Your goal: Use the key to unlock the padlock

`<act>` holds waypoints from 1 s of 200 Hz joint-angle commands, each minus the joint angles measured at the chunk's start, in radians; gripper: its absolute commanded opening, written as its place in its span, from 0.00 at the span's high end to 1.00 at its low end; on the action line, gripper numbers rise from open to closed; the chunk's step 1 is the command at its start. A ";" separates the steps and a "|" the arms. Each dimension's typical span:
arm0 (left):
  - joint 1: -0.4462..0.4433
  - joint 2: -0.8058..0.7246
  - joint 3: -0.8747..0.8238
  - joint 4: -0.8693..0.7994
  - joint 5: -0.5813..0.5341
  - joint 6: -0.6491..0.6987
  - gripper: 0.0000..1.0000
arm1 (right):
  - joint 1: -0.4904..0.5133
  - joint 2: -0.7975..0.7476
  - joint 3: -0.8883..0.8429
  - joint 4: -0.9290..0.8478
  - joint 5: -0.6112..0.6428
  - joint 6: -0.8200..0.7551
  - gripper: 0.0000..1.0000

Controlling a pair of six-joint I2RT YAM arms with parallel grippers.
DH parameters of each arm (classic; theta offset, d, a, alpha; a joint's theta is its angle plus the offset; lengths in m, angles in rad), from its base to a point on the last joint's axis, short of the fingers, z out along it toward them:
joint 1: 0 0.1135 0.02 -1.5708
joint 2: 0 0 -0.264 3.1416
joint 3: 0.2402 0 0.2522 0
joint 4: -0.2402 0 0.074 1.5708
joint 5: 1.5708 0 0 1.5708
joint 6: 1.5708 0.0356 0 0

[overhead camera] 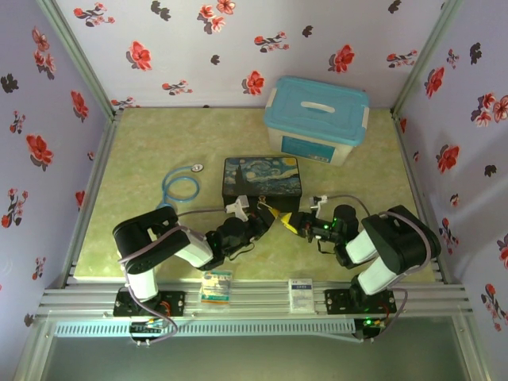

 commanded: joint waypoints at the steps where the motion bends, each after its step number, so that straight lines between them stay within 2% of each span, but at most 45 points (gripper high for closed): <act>1: -0.008 0.007 0.043 0.079 0.042 0.000 1.00 | -0.018 0.035 0.030 0.045 -0.036 -0.019 1.00; 61: -0.020 0.003 0.053 0.090 0.062 -0.017 1.00 | -0.078 0.062 0.097 0.045 -0.086 0.020 1.00; 84: -0.023 0.013 0.069 0.093 0.072 -0.011 1.00 | -0.056 0.054 0.109 0.045 -0.111 0.050 1.00; 126: -0.024 0.021 0.093 0.099 0.076 -0.008 1.00 | 0.049 0.056 0.134 0.045 -0.086 0.110 1.00; 174: -0.024 0.018 0.094 0.103 0.079 -0.014 1.00 | 0.048 0.112 0.132 0.045 -0.060 0.121 1.00; 200: -0.022 0.009 0.099 0.102 0.075 -0.010 1.00 | 0.061 0.134 0.114 0.046 0.008 0.200 1.00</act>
